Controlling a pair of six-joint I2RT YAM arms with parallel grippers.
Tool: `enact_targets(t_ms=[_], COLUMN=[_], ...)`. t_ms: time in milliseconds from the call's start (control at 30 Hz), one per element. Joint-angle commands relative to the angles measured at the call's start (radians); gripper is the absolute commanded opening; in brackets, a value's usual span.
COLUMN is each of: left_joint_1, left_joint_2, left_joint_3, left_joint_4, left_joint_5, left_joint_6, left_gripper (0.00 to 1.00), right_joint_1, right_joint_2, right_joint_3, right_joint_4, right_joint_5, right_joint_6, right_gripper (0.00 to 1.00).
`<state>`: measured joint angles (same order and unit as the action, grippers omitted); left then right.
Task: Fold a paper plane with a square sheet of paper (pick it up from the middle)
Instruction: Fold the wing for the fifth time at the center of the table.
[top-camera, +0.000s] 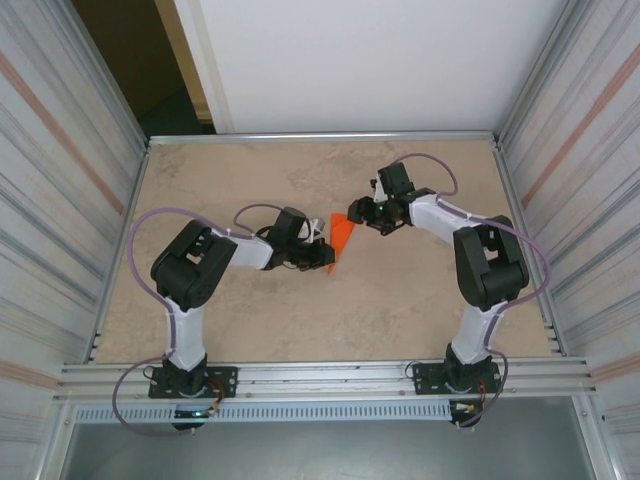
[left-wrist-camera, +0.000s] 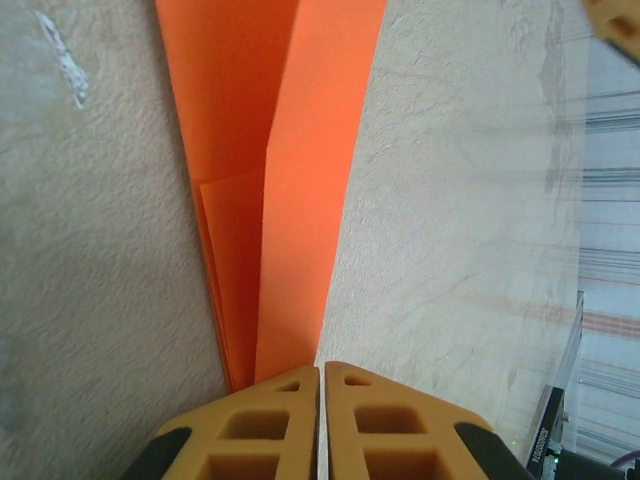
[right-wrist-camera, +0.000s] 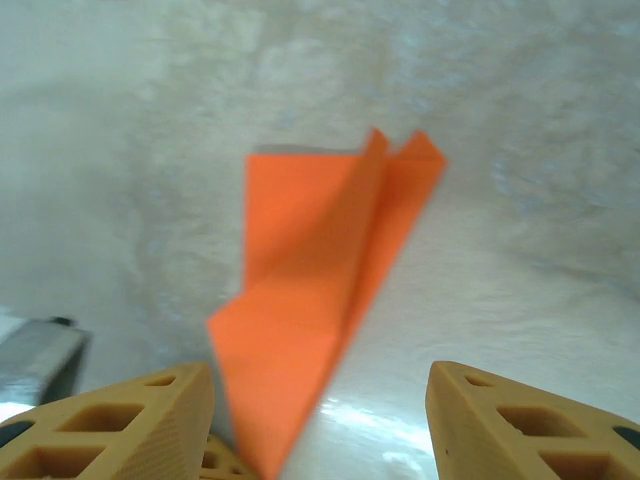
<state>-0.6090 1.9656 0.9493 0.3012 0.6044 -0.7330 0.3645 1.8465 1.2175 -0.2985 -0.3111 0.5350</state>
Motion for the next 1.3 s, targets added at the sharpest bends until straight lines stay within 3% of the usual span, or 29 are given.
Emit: enact_targets(t_ms=[0,100,333,633,1067,1267], left_joint_1=[-0.005,-0.005,-0.005,-0.006,-0.014,-0.026], left_joint_2=[0.015,0.021,0.029,0.035,0.029,0.015], left_joint_3=[-0.03,-0.035,-0.04,-0.041,-0.037,-0.032], left_joint_4=[-0.011,0.001,0.002,-0.003,-0.031,-0.096], left_joint_5=[-0.017,-0.015,-0.018,-0.015,-0.027,-0.093], left_joint_6=[0.024,0.021,0.024,0.03,0.044,0.042], left_gripper=[0.11,0.11,0.11,0.11,0.13,0.1], right_joint_1=[0.006,0.025,0.1,0.164,0.182,0.181], right_joint_2=[0.065,0.125,0.22,0.341,0.426,0.444], right_joint_3=[0.049,0.108,0.206,0.299,0.349,0.362], right_joint_4=[-0.122,-0.168,-0.24,-0.352,-0.412,-0.44], right_joint_5=[0.046,0.037,0.145,0.274,0.295,0.309], right_joint_6=[-0.086,-0.124,-0.157,-0.147,-0.103,-0.089], right_gripper=[0.57,0.58,0.71,0.75,0.77,0.77])
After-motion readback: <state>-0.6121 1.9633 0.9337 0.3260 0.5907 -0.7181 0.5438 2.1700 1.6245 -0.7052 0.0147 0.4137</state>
